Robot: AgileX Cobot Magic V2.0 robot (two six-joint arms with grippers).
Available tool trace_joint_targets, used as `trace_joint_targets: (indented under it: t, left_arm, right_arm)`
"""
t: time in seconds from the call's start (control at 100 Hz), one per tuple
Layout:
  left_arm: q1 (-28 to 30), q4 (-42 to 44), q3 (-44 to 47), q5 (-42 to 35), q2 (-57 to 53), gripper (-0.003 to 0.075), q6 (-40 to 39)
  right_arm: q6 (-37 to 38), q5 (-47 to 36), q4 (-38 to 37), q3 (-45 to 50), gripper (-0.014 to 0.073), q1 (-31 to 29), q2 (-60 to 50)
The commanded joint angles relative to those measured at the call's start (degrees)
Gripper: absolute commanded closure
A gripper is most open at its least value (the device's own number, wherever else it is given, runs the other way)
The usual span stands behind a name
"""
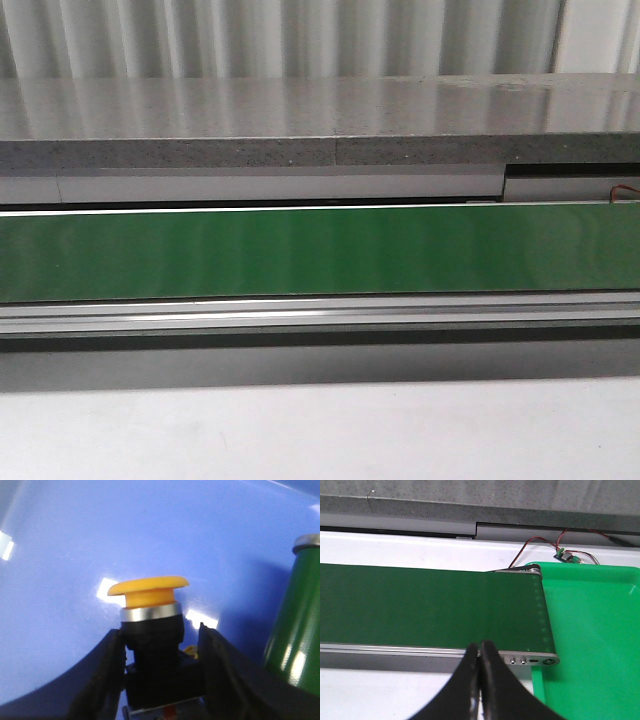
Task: Move button from right to left
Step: 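Lower the button into the blue tray, open and raise the left gripper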
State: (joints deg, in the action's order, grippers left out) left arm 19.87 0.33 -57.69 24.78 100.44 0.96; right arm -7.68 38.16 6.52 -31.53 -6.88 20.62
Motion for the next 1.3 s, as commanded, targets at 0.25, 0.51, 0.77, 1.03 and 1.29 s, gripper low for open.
trace_joint_targets:
  t: [0.25, 0.51, 0.77, 1.03, 1.29]
  left_arm:
    - [0.22, -0.33, -1.69, -2.64, -2.45, 0.0286, 0.26]
    - [0.22, -0.33, -1.69, -2.87, -2.45, 0.0247, 0.26]
    - [0.22, -0.79, -1.69, -3.87, -7.3, 0.0247, 0.26]
    - [-4.14, -1.04, -1.59, -3.33, -20.29, 0.0247, 0.26]
    - [-11.76, -1.29, 1.48, -1.12, -35.03, 0.0247, 0.26]
  right_arm:
    - [-0.3, -4.15, -0.26, -1.51, 0.0662, -0.1, 0.3]
    - [-0.3, -4.15, -0.26, -1.51, 0.0662, -0.1, 0.3]
    - [-0.3, -4.15, -0.26, -1.51, 0.0662, -0.1, 0.3]
    - [-0.3, -4.15, -0.26, -1.51, 0.0662, -0.1, 0.3]
    - [-0.3, -4.15, -0.26, -1.51, 0.0662, -0.1, 0.3]
